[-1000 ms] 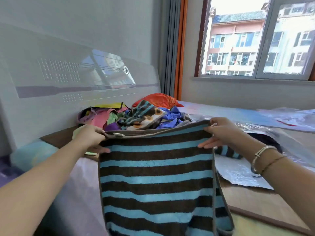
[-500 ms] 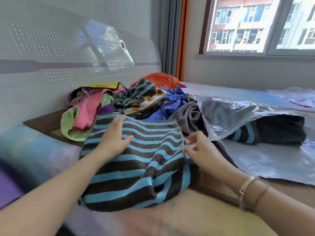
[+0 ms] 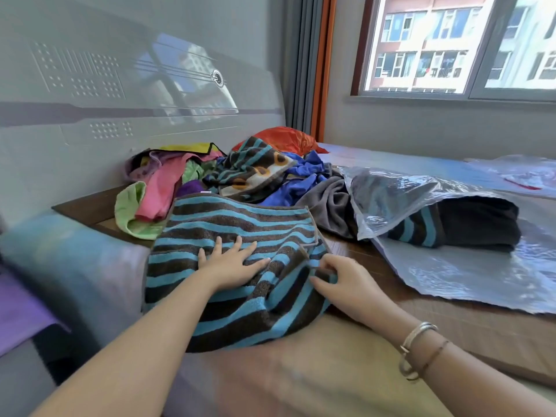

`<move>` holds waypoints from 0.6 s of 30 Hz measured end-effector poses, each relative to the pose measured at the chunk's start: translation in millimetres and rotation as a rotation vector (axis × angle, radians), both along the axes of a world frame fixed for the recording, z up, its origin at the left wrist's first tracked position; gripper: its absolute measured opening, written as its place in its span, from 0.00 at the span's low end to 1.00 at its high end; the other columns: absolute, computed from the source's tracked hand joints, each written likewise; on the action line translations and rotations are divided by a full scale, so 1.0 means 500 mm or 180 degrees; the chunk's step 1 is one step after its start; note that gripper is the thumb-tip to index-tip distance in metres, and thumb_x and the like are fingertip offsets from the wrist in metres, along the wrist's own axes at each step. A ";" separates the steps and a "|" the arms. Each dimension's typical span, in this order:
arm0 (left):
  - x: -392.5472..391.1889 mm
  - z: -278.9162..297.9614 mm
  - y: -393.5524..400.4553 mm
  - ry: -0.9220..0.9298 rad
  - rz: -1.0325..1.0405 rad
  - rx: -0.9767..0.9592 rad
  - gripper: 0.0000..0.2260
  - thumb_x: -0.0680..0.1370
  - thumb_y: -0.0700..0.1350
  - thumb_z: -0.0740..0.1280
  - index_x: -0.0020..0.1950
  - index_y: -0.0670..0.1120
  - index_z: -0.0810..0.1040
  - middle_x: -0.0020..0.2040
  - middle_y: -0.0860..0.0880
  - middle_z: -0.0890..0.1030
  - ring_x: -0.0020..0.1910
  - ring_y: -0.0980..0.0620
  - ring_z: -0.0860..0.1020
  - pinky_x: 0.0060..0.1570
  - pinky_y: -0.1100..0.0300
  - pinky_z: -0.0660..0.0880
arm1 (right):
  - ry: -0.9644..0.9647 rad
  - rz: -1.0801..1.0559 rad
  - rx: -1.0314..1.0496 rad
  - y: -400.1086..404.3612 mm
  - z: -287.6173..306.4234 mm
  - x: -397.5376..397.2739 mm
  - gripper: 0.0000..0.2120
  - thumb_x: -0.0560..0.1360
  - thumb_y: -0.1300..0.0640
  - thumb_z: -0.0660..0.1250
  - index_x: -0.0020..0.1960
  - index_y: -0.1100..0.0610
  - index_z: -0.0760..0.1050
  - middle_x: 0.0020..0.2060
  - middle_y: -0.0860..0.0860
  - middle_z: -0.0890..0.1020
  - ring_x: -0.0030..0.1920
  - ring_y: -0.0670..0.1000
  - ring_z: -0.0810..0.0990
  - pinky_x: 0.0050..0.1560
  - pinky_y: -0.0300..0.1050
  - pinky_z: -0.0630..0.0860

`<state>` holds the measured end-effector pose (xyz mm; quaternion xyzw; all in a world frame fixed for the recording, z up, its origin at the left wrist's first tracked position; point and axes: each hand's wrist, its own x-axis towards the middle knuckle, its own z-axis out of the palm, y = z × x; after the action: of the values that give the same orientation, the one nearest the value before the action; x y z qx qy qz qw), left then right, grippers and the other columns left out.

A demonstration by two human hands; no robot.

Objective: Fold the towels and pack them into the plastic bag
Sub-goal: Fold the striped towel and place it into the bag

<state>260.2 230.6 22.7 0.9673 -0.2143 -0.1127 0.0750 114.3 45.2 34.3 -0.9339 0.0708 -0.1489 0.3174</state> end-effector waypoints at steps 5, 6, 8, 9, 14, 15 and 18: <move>0.003 -0.002 -0.002 -0.0004 0.0034 0.0006 0.33 0.73 0.75 0.44 0.77 0.66 0.47 0.80 0.55 0.43 0.78 0.42 0.39 0.72 0.35 0.38 | -0.0032 0.0044 0.0594 -0.046 -0.010 -0.094 0.09 0.62 0.55 0.65 0.34 0.55 0.64 0.28 0.45 0.69 0.32 0.46 0.67 0.37 0.45 0.64; 0.002 -0.002 -0.003 -0.0003 0.0053 0.0021 0.34 0.73 0.75 0.44 0.77 0.66 0.46 0.79 0.56 0.43 0.78 0.42 0.39 0.72 0.35 0.38 | 0.0109 -0.0025 0.0704 -0.056 -0.013 -0.104 0.09 0.61 0.54 0.64 0.35 0.55 0.65 0.28 0.44 0.70 0.32 0.46 0.67 0.37 0.46 0.64; 0.001 -0.002 -0.007 -0.0002 0.0068 0.0040 0.34 0.72 0.76 0.45 0.76 0.66 0.47 0.79 0.56 0.43 0.78 0.42 0.40 0.72 0.35 0.38 | 0.0273 -0.0217 0.1085 -0.069 -0.015 -0.106 0.10 0.63 0.51 0.66 0.40 0.54 0.69 0.30 0.46 0.75 0.33 0.47 0.71 0.38 0.46 0.67; 0.001 -0.001 -0.008 -0.0008 0.0074 0.0048 0.34 0.72 0.76 0.45 0.76 0.66 0.47 0.79 0.56 0.43 0.78 0.42 0.40 0.72 0.35 0.39 | 0.0296 -0.0280 0.1260 -0.070 -0.013 -0.101 0.12 0.67 0.49 0.68 0.44 0.54 0.71 0.33 0.47 0.77 0.35 0.47 0.73 0.38 0.46 0.69; -0.007 0.000 -0.010 -0.0194 0.0117 -0.0048 0.35 0.72 0.76 0.47 0.77 0.66 0.50 0.80 0.56 0.46 0.78 0.43 0.43 0.73 0.35 0.41 | 0.0191 -0.0298 0.0817 -0.037 -0.014 -0.074 0.10 0.75 0.52 0.70 0.51 0.48 0.69 0.34 0.49 0.80 0.37 0.47 0.77 0.39 0.43 0.74; -0.013 0.000 -0.008 -0.0296 0.0114 -0.0165 0.34 0.72 0.75 0.48 0.76 0.66 0.53 0.80 0.56 0.48 0.78 0.43 0.45 0.73 0.35 0.42 | 0.0055 -0.0243 0.0820 -0.031 -0.017 -0.075 0.10 0.75 0.56 0.69 0.51 0.48 0.69 0.31 0.49 0.78 0.34 0.47 0.75 0.37 0.43 0.73; -0.042 0.000 0.007 -0.0596 -0.0022 -0.0855 0.33 0.72 0.74 0.51 0.75 0.64 0.59 0.79 0.56 0.53 0.78 0.46 0.48 0.73 0.36 0.43 | -0.0367 -0.0161 0.0894 -0.034 -0.016 -0.101 0.08 0.75 0.60 0.66 0.47 0.48 0.69 0.27 0.47 0.74 0.28 0.44 0.69 0.31 0.40 0.68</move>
<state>239.3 234.1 22.5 0.9541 -0.2368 0.0073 0.1830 64.0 28.0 26.1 -0.8681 0.0961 -0.1989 0.4445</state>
